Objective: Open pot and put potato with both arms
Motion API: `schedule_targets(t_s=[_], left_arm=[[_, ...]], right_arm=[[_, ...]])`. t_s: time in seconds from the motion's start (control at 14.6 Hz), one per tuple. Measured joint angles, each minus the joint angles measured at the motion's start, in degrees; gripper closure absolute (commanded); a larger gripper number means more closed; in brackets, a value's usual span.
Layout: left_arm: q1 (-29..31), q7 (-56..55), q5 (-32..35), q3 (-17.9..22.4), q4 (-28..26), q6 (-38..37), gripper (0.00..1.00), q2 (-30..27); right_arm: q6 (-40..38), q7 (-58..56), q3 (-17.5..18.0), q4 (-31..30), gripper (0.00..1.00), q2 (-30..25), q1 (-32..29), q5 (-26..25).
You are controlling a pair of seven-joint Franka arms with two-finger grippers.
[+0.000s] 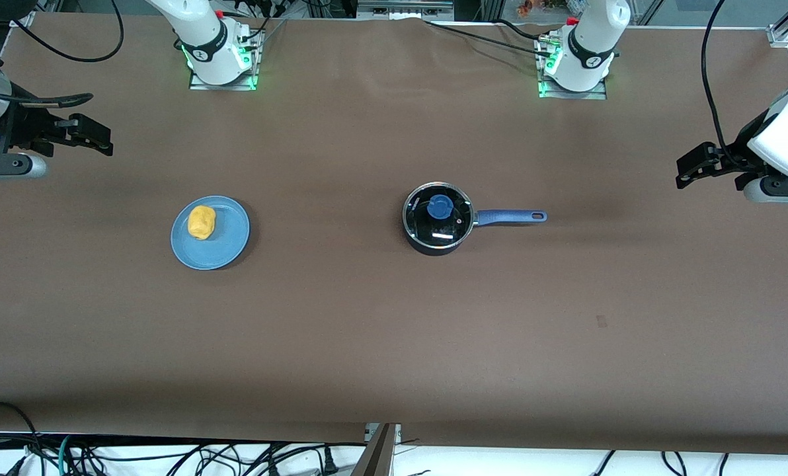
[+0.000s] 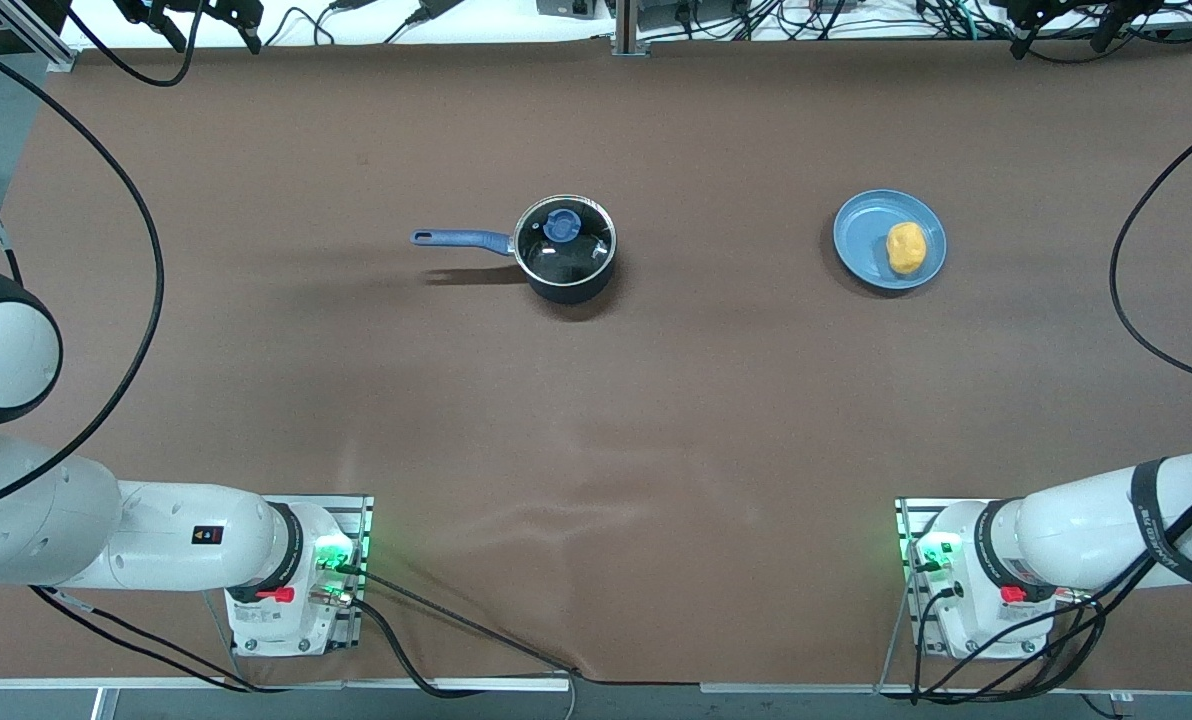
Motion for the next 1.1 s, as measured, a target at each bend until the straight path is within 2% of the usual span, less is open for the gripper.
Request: schedule_targets(t_s=[1.1], left_arm=[[0.14, -0.22, 0.00, -0.04, 0.01, 0.00, 0.00, 0.64]], right_arm=[[0.00, 0.00, -0.22, 0.00, 0.00, 0.05, -0.02, 0.00]])
